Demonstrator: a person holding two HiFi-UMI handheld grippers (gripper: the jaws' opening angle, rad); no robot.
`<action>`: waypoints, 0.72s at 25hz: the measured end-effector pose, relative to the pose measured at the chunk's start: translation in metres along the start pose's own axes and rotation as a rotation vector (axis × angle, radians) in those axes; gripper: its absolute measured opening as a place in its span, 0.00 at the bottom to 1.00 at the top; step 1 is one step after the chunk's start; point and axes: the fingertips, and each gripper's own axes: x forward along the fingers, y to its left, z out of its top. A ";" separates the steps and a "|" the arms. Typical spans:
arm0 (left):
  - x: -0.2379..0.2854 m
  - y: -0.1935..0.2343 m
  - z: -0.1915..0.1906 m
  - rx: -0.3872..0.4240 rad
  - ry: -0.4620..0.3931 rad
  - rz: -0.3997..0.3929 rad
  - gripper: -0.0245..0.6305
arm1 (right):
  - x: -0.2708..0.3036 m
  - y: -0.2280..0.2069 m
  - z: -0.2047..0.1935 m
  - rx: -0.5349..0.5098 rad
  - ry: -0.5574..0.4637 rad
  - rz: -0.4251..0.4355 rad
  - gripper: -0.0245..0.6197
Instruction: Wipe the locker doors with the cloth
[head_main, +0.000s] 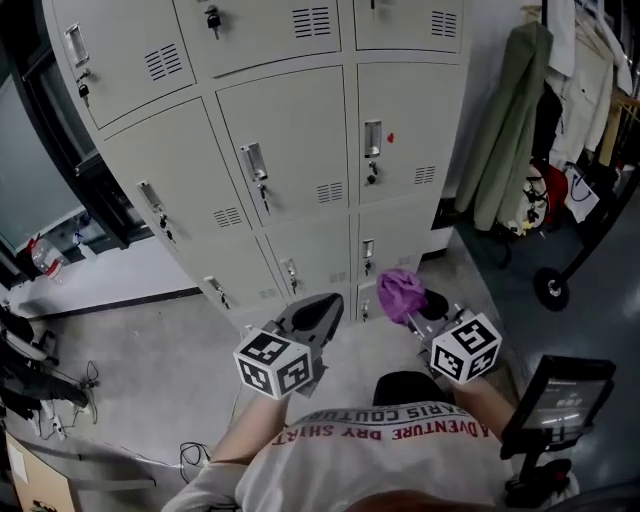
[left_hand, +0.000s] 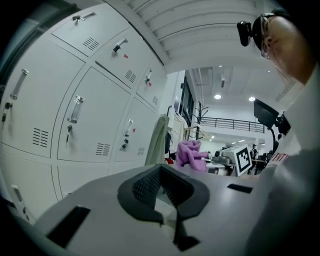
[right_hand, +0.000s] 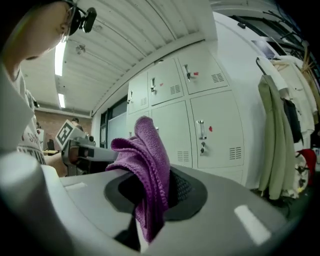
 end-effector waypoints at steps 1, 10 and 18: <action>-0.001 -0.008 -0.006 0.005 0.019 -0.008 0.04 | -0.006 0.009 -0.009 -0.015 0.027 -0.008 0.15; -0.065 -0.102 -0.028 0.069 0.038 -0.024 0.04 | -0.091 0.078 -0.021 0.088 0.018 0.033 0.15; -0.162 -0.271 -0.115 0.040 0.047 -0.041 0.04 | -0.275 0.188 -0.075 0.076 0.036 0.039 0.15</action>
